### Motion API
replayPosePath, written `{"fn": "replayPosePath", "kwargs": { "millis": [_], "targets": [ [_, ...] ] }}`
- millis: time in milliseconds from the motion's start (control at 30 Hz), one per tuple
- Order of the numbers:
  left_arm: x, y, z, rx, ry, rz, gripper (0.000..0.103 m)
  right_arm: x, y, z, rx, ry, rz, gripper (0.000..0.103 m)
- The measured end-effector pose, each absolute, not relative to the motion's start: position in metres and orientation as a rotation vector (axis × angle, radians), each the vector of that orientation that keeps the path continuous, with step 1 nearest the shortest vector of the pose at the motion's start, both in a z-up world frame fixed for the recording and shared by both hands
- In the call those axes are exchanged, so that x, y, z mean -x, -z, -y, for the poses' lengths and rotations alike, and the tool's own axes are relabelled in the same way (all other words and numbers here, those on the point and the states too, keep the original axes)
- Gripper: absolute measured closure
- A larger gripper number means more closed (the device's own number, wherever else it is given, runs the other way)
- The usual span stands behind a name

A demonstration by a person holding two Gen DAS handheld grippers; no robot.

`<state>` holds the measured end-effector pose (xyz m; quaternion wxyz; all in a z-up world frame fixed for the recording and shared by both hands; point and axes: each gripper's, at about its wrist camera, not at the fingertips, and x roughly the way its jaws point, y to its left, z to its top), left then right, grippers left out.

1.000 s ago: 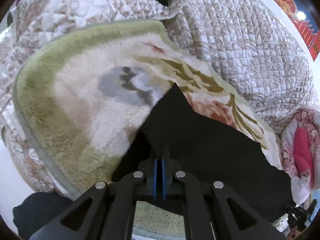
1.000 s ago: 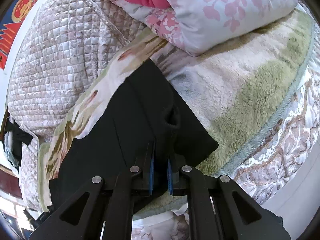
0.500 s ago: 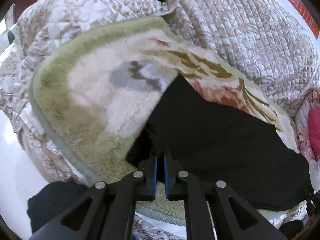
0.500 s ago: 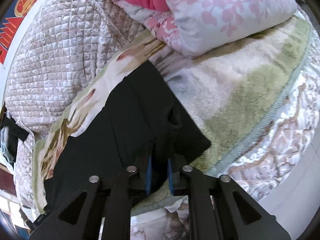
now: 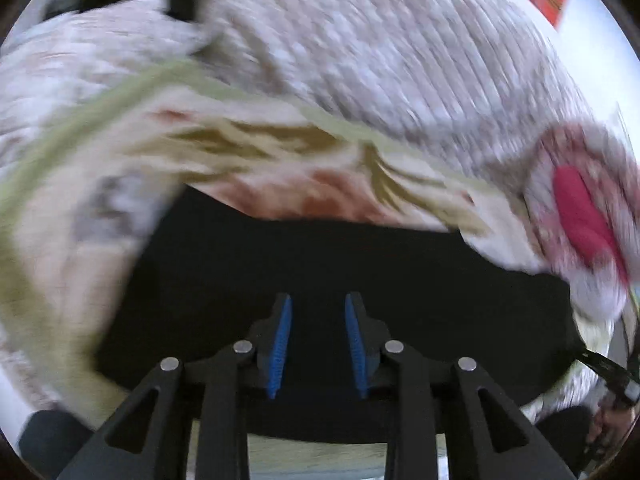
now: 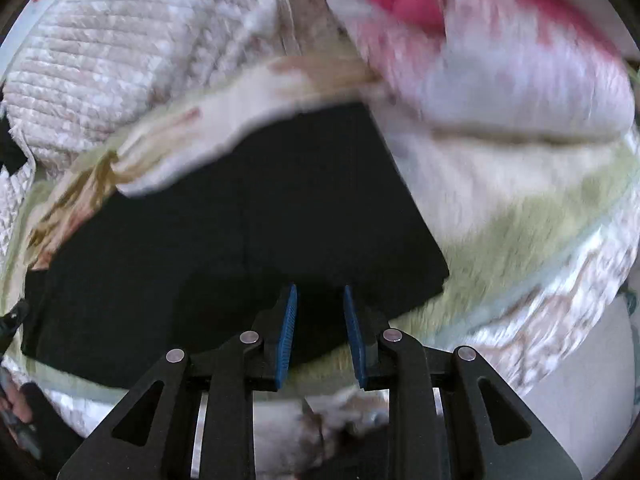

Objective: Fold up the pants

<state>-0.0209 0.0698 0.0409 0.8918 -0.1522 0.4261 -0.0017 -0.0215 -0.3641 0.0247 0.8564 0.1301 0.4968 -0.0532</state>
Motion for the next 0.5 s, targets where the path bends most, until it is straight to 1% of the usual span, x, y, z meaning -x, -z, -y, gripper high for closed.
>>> {"fn": "replayPosePath", "kwargs": {
  "millis": [100,133,200,233,367,500],
  "targets": [
    [0.012,-0.01,-0.043,0.307,0.102,-1.004,0.073,0.024,-0.031,0.367,-0.263,0.113,-1.052,0.081],
    [0.018,-0.007,-0.036,0.289,0.109,-0.992,0.07,0.025,-0.034,0.365,-0.247,0.108,-1.046,0.079],
    [0.026,-0.012,-0.024,0.216,0.149,-0.967,0.065,0.029,-0.045,0.355,-0.216,0.071,-1.005,0.078],
    [0.029,-0.013,-0.021,0.216,0.181,-0.977,0.065,0.032,-0.049,0.346,-0.205,0.019,-0.985,0.078],
    [0.034,-0.02,-0.016,0.229,0.239,-0.979,0.065,0.027,-0.045,0.289,-0.122,-0.245,-0.983,0.059],
    [0.027,-0.025,-0.012,0.235,0.244,-0.946,0.064,0.023,-0.033,0.23,-0.024,-0.438,-0.984,0.059]
  ]
}}
